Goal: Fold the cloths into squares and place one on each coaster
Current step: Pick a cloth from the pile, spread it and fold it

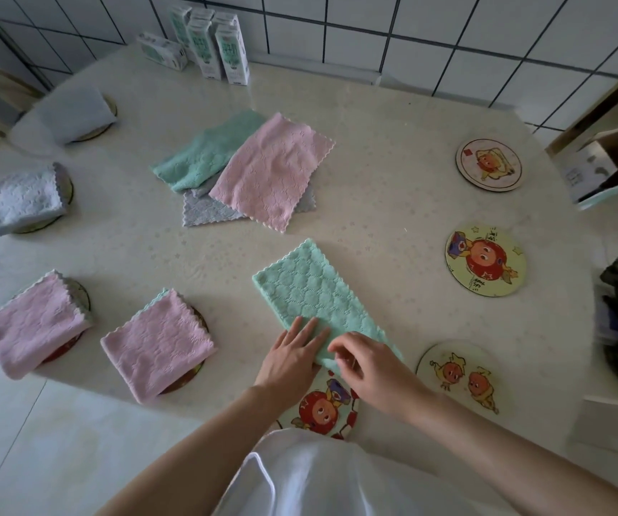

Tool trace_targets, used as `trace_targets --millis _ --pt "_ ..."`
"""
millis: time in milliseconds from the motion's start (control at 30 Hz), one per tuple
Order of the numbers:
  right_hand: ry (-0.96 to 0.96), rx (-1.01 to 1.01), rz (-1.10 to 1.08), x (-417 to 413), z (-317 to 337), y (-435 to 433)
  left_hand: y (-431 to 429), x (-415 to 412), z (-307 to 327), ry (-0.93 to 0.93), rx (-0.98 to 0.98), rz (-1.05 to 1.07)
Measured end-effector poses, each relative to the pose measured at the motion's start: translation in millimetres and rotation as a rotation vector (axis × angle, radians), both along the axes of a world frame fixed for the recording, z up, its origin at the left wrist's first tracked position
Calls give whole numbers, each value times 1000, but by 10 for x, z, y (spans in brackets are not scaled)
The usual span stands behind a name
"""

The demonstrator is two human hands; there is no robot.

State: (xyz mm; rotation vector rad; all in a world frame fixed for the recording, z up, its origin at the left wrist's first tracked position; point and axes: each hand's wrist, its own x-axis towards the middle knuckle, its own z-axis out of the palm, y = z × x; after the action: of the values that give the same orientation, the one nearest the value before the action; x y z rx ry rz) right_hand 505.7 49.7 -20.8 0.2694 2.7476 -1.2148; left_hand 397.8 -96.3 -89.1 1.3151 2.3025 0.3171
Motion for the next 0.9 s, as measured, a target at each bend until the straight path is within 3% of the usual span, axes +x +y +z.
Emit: trace_targets --millis 100,200,333,467,600,767,900 --pt "-7 73 39 26 -96 124 -182 -85 -122 65 28 -173" --pt "10 361 141 86 -372 342 -335 -136 -178 128 30 -271" --pt "-51 554 340 201 -560 494 -414 -122 -168 144 26 -301" --pt "-127 603 417 279 -605 528 -381 -125 -126 60 -3 -255" --pt "-68 600 374 248 -610 518 -345 -121 -69 -38 86 -127" --pt "14 537 296 116 -611 585 -219 -171 43 -238 146 190" --pt "-137 197 83 -111 -572 606 -59 -281 189 -464 80 560"
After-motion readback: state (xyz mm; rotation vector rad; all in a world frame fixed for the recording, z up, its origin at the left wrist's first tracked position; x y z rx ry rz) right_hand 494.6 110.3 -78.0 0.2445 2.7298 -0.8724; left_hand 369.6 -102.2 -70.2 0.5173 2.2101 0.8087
